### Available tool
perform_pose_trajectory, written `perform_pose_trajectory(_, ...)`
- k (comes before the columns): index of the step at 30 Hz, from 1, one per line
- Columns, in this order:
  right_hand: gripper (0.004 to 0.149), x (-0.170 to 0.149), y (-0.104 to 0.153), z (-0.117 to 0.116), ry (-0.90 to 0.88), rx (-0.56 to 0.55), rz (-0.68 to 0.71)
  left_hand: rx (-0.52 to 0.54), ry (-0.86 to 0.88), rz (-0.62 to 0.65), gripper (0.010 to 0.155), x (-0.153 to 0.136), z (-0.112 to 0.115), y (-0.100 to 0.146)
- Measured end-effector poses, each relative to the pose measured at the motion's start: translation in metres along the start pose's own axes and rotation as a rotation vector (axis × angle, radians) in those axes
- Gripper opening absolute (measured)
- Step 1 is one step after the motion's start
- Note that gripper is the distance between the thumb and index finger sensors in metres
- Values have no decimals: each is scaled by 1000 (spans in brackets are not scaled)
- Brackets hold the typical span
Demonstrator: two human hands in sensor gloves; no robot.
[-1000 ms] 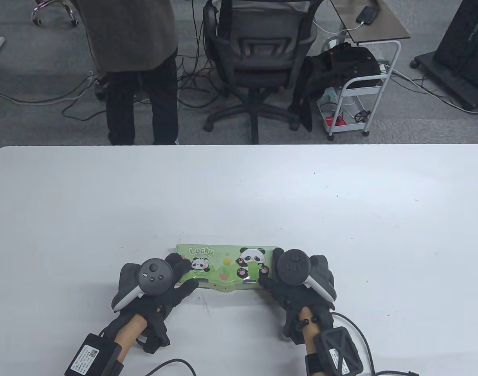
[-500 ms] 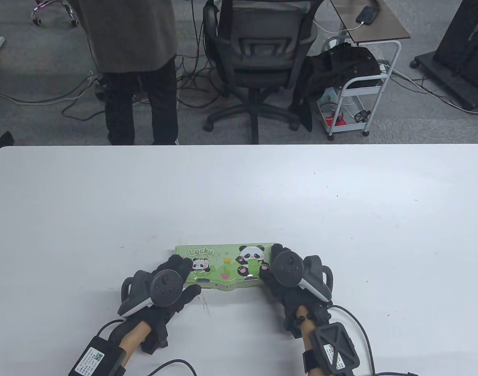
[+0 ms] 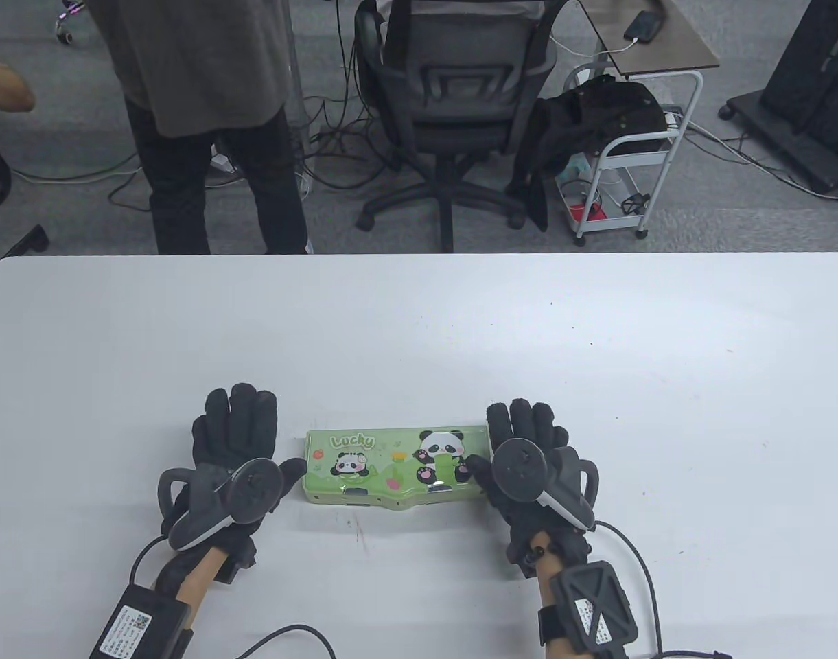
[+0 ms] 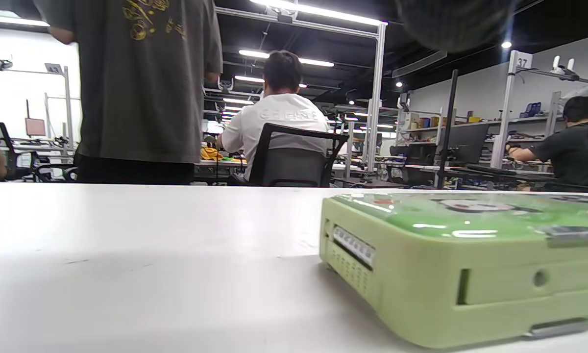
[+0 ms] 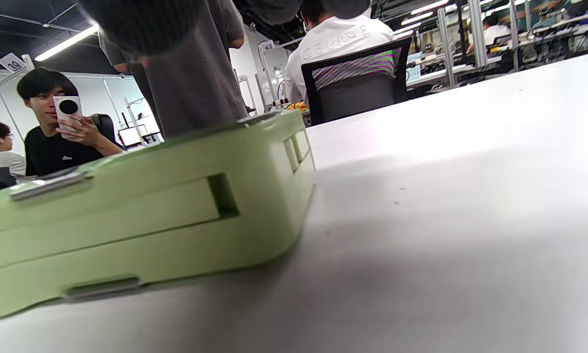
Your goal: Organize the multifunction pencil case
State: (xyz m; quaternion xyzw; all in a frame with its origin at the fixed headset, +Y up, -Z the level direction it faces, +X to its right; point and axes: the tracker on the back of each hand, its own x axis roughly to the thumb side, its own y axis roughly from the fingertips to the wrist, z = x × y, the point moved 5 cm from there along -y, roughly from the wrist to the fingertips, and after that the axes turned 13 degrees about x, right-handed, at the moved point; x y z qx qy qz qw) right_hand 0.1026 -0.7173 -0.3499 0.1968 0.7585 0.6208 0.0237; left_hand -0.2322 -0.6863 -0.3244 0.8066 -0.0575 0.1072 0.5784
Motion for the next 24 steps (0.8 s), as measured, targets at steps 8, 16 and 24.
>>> perform_pose_trajectory(8, 83, 7, 4, 4, -5, -21, 31, 10, -11, 55, 92, 11, 3, 4)
perform_pose_trajectory(16, 84, 3, 13, 16, 13, -68, -2, -2, 4, 55, 92, 7, 7, 7)
perform_pose_trajectory(24, 84, -6, 19, 23, -4, -96, -45, -31, 30, 76, 92, 11, 14, 6)
